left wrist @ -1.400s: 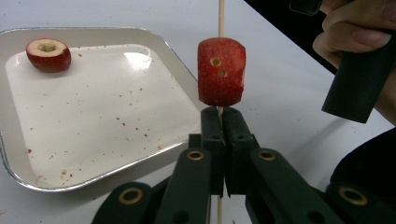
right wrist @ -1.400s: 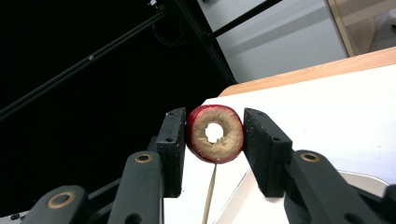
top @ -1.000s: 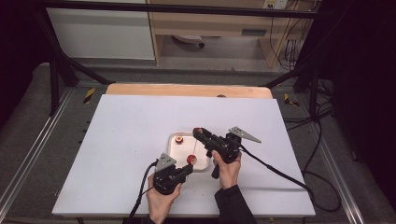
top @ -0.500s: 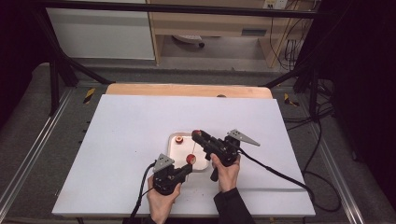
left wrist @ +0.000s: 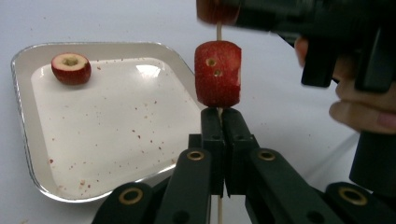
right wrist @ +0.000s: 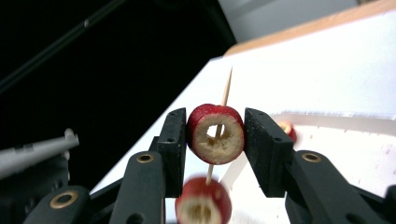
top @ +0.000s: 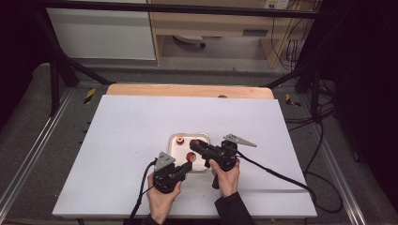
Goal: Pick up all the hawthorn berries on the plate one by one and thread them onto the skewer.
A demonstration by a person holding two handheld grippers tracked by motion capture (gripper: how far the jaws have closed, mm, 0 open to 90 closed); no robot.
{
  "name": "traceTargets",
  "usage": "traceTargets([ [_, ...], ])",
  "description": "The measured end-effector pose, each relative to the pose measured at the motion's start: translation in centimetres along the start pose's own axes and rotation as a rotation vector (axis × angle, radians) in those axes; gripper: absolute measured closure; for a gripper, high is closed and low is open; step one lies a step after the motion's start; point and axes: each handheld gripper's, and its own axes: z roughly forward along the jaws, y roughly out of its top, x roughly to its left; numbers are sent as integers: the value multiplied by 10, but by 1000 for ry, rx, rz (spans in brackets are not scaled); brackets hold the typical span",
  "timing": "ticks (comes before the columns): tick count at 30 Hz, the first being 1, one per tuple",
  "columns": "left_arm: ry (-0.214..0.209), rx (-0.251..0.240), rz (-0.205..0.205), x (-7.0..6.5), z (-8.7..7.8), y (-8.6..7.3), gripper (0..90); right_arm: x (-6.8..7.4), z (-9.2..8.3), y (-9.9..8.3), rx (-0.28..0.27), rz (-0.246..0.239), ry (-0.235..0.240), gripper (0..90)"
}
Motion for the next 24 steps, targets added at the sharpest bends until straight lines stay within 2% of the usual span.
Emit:
traceTargets([
  [2, 5, 1, 0, 0, 0, 1, 885, 0, 2, -5, 28, -3, 10, 613],
  [7, 5, 25, 9, 3, 3, 1, 885, 0, 1, -6, 36, -21, 0, 613],
  [13, 9, 28, 53, 4, 3, -1, 885, -1, 0, -5, 65, -43, 2, 602],
  [14, 11, 31, 57, 5, 2, -3, 884, -1, -2, -3, 61, -72, -6, 556],
  [16, 15, 34, 58, 10, 0, -5, 884, -1, -3, -2, 65, -82, -10, 535],
  [20, 28, 46, 92, 17, -5, -7, 884, -2, -8, 5, 95, -137, -35, 396],
  [24, 41, 61, 130, 24, -13, -8, 883, -6, -12, 11, 150, -205, -80, 260],
])
